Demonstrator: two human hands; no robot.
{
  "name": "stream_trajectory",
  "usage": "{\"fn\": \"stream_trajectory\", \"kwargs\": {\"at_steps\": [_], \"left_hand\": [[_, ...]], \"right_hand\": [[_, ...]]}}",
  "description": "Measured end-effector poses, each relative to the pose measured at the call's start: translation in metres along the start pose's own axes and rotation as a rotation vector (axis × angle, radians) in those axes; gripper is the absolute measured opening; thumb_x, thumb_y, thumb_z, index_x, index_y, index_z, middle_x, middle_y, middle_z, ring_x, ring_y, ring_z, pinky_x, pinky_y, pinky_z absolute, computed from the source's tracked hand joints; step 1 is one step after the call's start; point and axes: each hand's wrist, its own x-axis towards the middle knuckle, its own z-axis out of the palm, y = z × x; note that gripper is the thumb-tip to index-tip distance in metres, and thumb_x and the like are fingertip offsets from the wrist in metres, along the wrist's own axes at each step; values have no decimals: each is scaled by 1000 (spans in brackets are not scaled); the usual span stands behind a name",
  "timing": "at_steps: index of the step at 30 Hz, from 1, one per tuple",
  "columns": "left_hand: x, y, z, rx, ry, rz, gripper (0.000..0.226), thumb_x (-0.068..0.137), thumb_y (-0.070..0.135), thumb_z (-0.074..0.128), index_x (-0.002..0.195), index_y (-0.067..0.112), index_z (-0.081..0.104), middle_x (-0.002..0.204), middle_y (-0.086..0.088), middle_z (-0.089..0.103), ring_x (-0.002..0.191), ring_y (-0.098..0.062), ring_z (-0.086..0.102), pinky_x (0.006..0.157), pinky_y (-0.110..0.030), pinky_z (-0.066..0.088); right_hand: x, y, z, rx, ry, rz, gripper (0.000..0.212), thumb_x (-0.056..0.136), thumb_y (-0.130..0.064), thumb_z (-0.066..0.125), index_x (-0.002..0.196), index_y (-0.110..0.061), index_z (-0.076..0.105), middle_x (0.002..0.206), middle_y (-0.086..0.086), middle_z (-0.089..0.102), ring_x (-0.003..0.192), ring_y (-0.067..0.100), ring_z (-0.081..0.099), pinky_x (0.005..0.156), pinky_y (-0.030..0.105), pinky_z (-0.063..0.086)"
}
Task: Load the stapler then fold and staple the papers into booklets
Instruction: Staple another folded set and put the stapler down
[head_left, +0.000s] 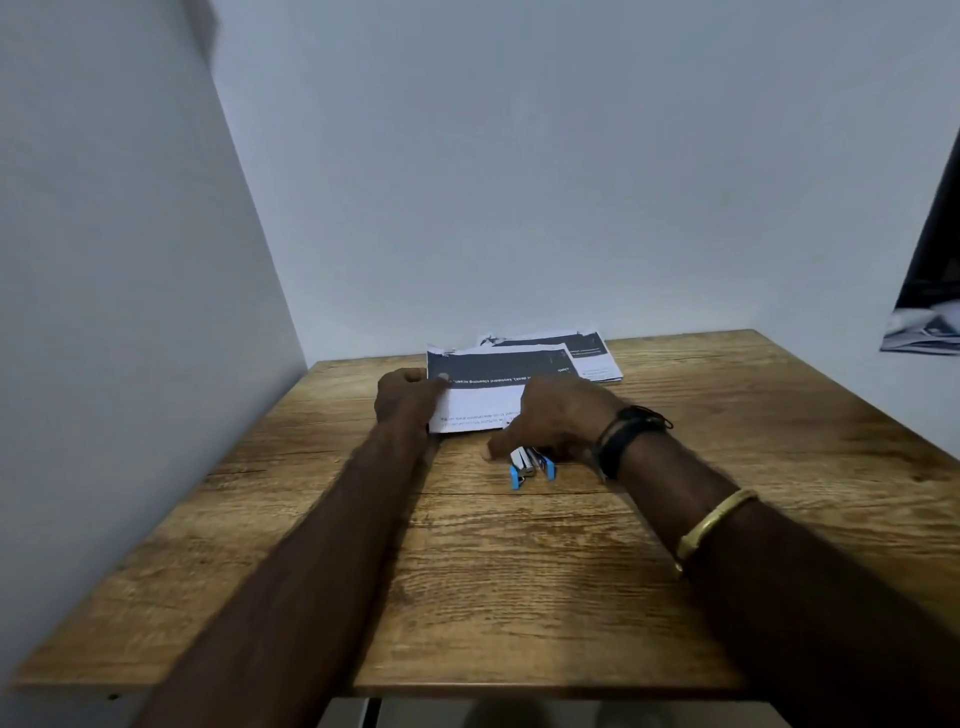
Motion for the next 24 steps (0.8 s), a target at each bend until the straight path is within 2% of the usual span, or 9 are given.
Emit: {"fn": "stream_trajectory", "kwargs": {"at_steps": [3,6,9,13,15,17,20,22,24], "left_hand": [[3,-2,2,6,49,29,23,82,18,81,103,11,77,101,-13,78,95,-33,75,91,-49,61],[1,-2,3,50,79,51,15,83,14,78,98,14,78,104,-11,78,95,-31,74,91,-45,61],[-3,-1,4,126,113,83,20,78,6,70,91,20,76,107,-7,78,96,-27,71,89,-36,60],[-5,0,4,147,77,128,51,79,6,69,126,22,70,126,-4,71,111,-26,67,96,-39,58],[-4,0,4,168,61,137,48,80,8,69,126,22,72,126,-5,72,110,-27,68,97,-42,58],[-3,-2,5,173,40,144,37,83,15,71,120,21,75,118,-7,75,106,-30,71,96,-44,58],[-3,-6,7,178,19,192,12,86,24,75,94,17,79,95,-6,79,99,-29,74,93,-44,58],[-4,-8,7,203,8,228,9,84,25,76,77,19,76,84,-3,78,90,-27,74,89,-42,59],[-5,-9,7,219,-13,248,5,83,20,77,88,20,78,89,-3,78,90,-25,74,88,-40,59]], "right_hand": [[2,1,1,-8,19,-13,42,58,-53,84,69,-17,64,70,-4,68,68,17,68,58,25,51],[6,4,0,30,38,17,31,60,-43,80,66,-16,66,64,-5,68,60,15,66,52,21,45],[10,9,-3,367,-39,37,20,69,-28,79,68,-10,70,56,1,70,46,17,66,46,23,49],[11,19,-13,762,-129,91,18,82,-28,78,79,-12,70,62,2,66,43,14,62,53,33,59],[11,25,-18,894,-164,119,20,86,-29,76,93,-12,71,79,6,67,51,17,68,59,40,63],[12,29,-19,1012,-204,116,18,91,-28,72,100,-13,68,92,11,66,73,30,75,66,46,65],[15,29,-16,1257,-206,112,15,97,-20,68,104,-9,61,97,19,62,83,38,74,74,53,64],[19,28,-14,1445,-193,123,11,99,-12,64,104,-4,59,98,21,60,91,37,70,76,56,61],[22,25,-13,1595,-187,143,9,97,-4,64,104,2,61,101,25,62,103,40,68,76,56,61]]}}
